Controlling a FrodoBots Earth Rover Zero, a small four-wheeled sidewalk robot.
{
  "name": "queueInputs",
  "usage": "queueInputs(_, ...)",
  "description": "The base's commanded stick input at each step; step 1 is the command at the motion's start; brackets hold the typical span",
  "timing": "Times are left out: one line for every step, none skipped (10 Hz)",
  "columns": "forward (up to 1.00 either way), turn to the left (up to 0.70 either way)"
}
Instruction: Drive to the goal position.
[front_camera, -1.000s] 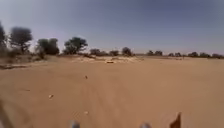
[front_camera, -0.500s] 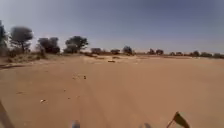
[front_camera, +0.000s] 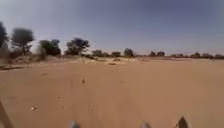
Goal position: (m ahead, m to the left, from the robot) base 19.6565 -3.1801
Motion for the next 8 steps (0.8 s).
queueInputs(0.50,0.00)
queueInputs(0.50,0.00)
queueInputs(0.50,0.00)
queueInputs(0.50,0.00)
queueInputs(0.50,0.00)
queueInputs(0.50,0.00)
queueInputs(0.50,0.00)
queueInputs(0.50,0.00)
